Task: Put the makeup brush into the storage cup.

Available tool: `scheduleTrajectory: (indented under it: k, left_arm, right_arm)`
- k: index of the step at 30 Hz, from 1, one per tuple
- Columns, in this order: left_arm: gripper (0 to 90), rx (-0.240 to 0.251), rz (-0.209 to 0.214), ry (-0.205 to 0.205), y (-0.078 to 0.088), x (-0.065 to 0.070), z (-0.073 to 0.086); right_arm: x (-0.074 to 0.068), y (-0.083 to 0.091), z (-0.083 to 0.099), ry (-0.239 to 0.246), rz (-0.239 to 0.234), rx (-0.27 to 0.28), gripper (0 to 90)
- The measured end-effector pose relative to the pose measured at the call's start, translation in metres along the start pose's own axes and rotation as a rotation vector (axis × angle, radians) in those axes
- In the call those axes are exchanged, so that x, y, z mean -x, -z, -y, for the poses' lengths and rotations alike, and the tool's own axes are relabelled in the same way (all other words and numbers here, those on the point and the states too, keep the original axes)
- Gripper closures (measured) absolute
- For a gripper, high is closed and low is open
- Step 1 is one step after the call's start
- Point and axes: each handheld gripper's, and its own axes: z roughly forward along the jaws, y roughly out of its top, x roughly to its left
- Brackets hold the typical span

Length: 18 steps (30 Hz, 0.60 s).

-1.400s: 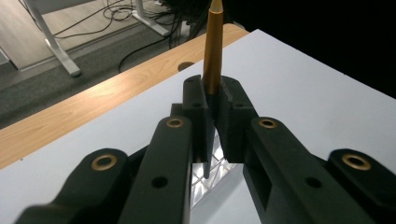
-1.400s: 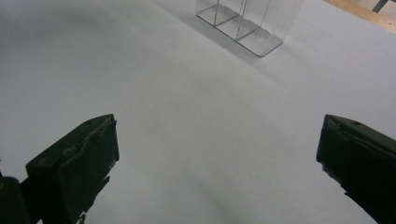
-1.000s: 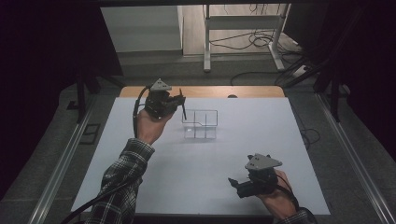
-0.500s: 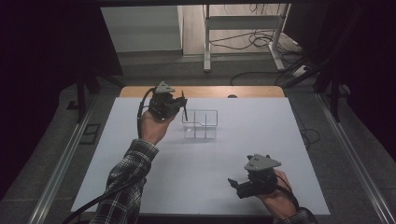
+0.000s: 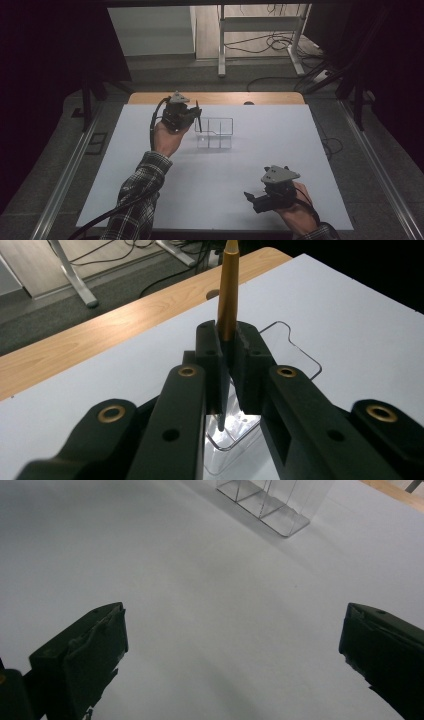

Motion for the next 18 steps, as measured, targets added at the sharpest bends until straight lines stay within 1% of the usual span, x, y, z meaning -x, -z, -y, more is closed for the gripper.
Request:
scheduleTrajectory:
  k: [7,12,14,18]
  left_arm:
    - [83.3,-0.009,-0.003,0.011,-0.006,-0.001,0.005]
    - [83.3,-0.015,-0.002,0.014,-0.010,-0.001,0.009]
    - [83.3,-0.025,-0.003,0.009,-0.011,-0.001,0.010]
    - [83.2,-0.028,0.000,0.021,-0.016,-0.001,0.014]
  right_arm:
    - [-0.001,-0.001,0.000,0.000,-0.002,-0.006,0.0]
    - [-0.001,-0.001,0.000,0.004,-0.003,-0.013,0.0]
    - [-0.001,-0.001,0.001,0.006,-0.004,-0.015,0.0]
    - [-0.001,-0.002,0.001,0.007,-0.006,-0.019,0.0]
